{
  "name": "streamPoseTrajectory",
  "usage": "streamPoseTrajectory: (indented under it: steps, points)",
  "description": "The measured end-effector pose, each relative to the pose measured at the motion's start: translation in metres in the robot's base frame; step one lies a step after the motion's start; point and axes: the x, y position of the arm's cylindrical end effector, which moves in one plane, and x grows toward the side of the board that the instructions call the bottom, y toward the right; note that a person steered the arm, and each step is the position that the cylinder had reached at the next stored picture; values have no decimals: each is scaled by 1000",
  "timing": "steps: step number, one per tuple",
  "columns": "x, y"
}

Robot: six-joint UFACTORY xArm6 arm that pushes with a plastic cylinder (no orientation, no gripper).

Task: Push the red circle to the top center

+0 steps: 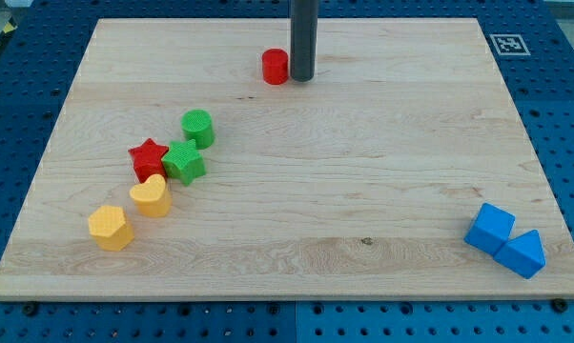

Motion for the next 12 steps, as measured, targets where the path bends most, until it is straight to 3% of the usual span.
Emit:
streamPoseTrajectory:
  steps: [2, 4, 12]
  points:
    - [32, -1]
    - [30, -21]
    - [-15, -67]
